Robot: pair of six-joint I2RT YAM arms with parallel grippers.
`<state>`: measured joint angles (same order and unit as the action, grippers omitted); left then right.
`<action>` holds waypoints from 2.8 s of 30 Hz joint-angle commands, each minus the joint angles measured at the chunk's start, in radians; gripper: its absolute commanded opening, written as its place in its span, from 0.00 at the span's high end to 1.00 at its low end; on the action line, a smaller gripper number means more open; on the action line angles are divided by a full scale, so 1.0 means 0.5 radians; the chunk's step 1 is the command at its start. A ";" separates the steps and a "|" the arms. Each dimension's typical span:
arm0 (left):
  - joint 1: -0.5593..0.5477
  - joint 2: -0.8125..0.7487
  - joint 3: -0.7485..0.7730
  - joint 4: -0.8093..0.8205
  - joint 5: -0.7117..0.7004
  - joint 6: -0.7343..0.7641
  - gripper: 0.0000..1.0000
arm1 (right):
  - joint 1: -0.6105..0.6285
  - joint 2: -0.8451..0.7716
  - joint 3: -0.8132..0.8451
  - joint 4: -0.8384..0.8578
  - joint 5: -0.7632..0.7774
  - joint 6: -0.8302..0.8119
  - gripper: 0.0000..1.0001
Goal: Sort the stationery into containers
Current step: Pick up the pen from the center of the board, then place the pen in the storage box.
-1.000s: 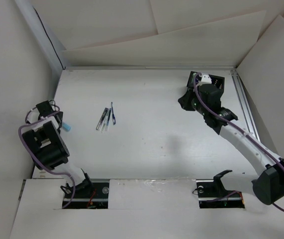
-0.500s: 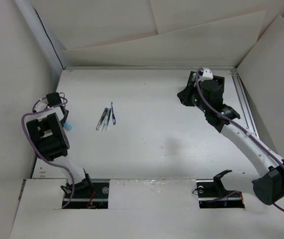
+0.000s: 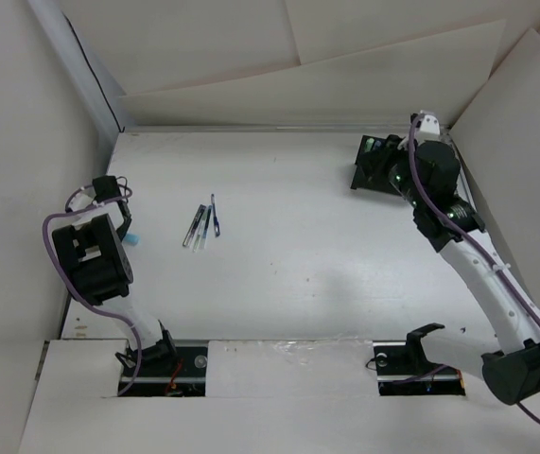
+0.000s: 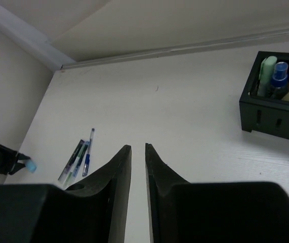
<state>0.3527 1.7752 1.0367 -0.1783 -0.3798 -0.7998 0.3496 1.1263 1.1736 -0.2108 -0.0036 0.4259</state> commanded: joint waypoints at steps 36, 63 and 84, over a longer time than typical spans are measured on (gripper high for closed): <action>-1.883 -0.750 -0.177 0.580 0.483 0.418 0.96 | 0.193 0.450 -0.022 0.391 -0.723 0.087 0.31; -2.003 -0.759 -0.588 1.510 1.158 0.661 0.93 | 0.344 1.085 -0.003 0.590 -0.591 0.299 0.42; -2.003 -0.924 -0.677 1.620 1.063 0.722 0.34 | 0.169 1.043 0.043 0.627 -0.493 0.430 1.00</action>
<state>-0.6521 1.3991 0.7338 0.5480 0.1562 -0.4603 0.4835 1.6806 1.1614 0.0608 -0.2909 0.6258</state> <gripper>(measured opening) 0.621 0.247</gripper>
